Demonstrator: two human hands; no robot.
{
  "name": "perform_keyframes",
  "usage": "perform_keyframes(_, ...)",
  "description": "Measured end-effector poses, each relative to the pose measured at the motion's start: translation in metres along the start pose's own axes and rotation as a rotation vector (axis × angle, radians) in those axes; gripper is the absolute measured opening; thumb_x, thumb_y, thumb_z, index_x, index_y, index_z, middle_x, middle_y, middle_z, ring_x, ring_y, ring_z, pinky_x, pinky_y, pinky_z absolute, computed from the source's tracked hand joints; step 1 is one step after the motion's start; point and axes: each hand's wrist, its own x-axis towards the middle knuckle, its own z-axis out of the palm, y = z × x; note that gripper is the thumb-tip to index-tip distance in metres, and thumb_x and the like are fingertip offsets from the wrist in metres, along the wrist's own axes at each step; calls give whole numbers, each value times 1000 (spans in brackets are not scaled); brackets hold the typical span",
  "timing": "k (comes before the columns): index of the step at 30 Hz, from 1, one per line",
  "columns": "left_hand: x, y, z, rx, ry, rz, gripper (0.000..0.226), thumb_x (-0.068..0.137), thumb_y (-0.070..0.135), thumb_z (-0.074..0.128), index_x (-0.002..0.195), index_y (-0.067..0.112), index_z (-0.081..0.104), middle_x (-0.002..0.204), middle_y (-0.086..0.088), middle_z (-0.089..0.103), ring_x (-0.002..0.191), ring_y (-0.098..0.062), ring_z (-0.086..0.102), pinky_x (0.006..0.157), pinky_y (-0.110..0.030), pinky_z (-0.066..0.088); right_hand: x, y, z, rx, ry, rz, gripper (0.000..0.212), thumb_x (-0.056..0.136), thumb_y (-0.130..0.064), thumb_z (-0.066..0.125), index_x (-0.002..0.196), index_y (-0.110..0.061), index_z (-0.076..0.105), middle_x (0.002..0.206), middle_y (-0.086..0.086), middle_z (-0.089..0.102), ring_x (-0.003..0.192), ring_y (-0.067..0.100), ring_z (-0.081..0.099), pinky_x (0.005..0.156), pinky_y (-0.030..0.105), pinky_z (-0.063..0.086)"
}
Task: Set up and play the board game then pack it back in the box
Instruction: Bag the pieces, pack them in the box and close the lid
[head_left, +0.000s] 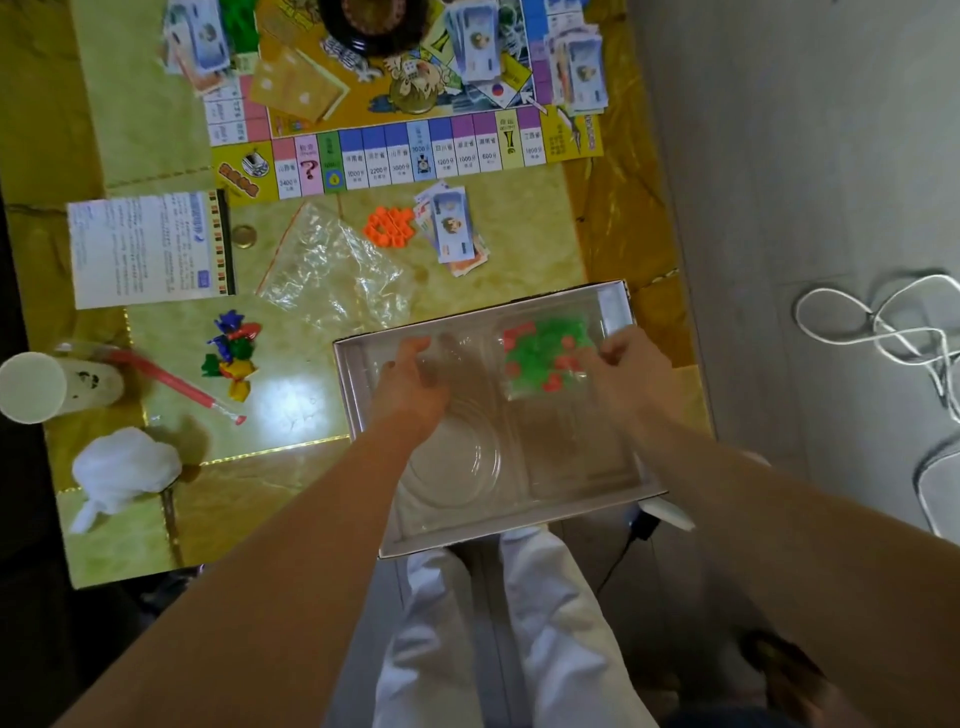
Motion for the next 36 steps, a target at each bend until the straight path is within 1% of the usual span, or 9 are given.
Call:
perform_keyframes(4, 1, -2, 4, 11, 17, 13, 56, 86, 13, 58, 136, 33, 42, 114, -16, 57, 94, -32, 61, 66, -29, 42, 5, 2, 12, -199, -149, -128, 13, 89, -24, 68, 99, -16, 70, 101, 0, 69, 79, 8, 55, 72, 18, 43)
perform_keyframes(7, 1, -3, 4, 20, 21, 13, 58, 84, 9, 56, 136, 32, 42, 114, -16, 56, 96, -33, 60, 64, -28, 41, 6, -5, 12, -324, -72, -275, 10, 88, -25, 68, 96, -21, 63, 100, -4, 56, 91, 17, 60, 72, 24, 41)
perform_keyframes(12, 0, -2, 3, 37, 10, 10, 54, 87, 12, 52, 136, 32, 41, 114, -16, 56, 92, -30, 59, 65, -28, 39, -2, -8, 23, -361, -330, -666, 36, 85, -31, 68, 117, -22, 55, 114, -1, 47, 96, 17, 54, 78, 32, 47)
perform_keyframes(15, 0, -1, 2, -7, -1, 8, 54, 87, 14, 54, 137, 32, 41, 115, -16, 55, 92, -28, 58, 64, -25, 40, 3, -7, 30, -620, -322, -635, 54, 84, -13, 67, 134, -19, 47, 126, 9, 44, 109, 27, 53, 92, 41, 50)
perform_keyframes(18, -1, -1, 0, -40, -10, -5, 54, 89, 13, 53, 138, 33, 41, 116, -14, 51, 95, -28, 57, 70, -27, 42, 10, -13, 34, -655, -266, -535, 62, 77, 4, 68, 130, -13, 42, 126, 12, 43, 106, 30, 56, 85, 39, 52)
perform_keyframes(23, 0, -2, -2, -82, -27, -8, 52, 90, 16, 55, 138, 33, 42, 110, -11, 52, 86, -22, 55, 72, -26, 43, 17, -17, 38, -705, -267, -456, 59, 77, 1, 72, 130, -8, 47, 131, 11, 41, 113, 28, 54, 97, 37, 47)
perform_keyframes(26, 0, -3, -7, -129, -67, 2, 52, 90, 14, 54, 138, 31, 44, 104, -10, 49, 83, -22, 53, 68, -26, 43, 20, -28, 36, -740, -354, -396, 49, 83, -24, 70, 125, -10, 49, 126, 9, 42, 114, 29, 52, 97, 43, 48)
perform_keyframes(29, -6, -7, -20, -209, -93, 28, 39, 92, 13, 54, 129, 26, 53, 88, 0, 53, 80, -20, 54, 75, -32, 47, 24, -44, 33, -768, -296, -401, 28, 87, -44, 55, 93, -18, 64, 104, 3, 62, 90, 23, 63, 80, 40, 56)
perform_keyframes(36, 5, -45, -97, -184, 282, 7, 14, 90, 17, 56, 100, 16, 65, 80, 2, 61, 72, -17, 57, 59, -22, 39, 3, -122, 74, -351, -396, -594, 7, 87, -15, 57, 88, -15, 64, 68, -6, 56, 67, 15, 55, 65, 29, 42)
